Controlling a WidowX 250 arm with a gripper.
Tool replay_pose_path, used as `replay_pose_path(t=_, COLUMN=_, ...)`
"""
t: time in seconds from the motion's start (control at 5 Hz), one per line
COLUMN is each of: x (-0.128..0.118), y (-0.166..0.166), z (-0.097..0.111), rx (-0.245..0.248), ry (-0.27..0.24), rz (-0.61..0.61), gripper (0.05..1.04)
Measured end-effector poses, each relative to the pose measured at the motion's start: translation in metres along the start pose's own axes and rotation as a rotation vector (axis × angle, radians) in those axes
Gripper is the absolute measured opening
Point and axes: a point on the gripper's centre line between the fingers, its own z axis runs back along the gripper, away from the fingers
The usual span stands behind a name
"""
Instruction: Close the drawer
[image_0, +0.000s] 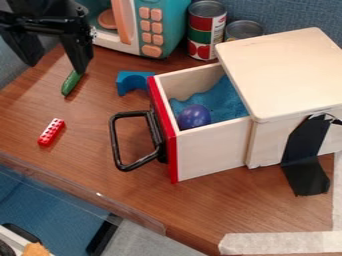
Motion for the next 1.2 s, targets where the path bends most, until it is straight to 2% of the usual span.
replay_pose_path(t=0.2, x=-0.003, y=-0.001, z=-0.005, rx=-0.008, ry=0.017, rz=-0.002, gripper=1.000)
replay_pose_path(t=0.6, x=-0.011, y=0.003, z=-0.008, rx=-0.035, ry=-0.023, rz=-0.160, gripper=1.000)
replay_pose_path(t=0.8, x=-0.015, y=0.008, z=-0.012, rx=-0.056, ry=-0.043, rz=-0.284, gripper=1.000)
replay_pose_path(t=1.0, x=-0.017, y=0.010, z=-0.024, rx=-0.123, ry=-0.033, rz=-0.499, gripper=1.000)
replay_pose_path(t=1.2, x=-0.020, y=0.013, z=-0.031, rx=-0.115, ry=-0.015, rz=-0.623, gripper=1.000)
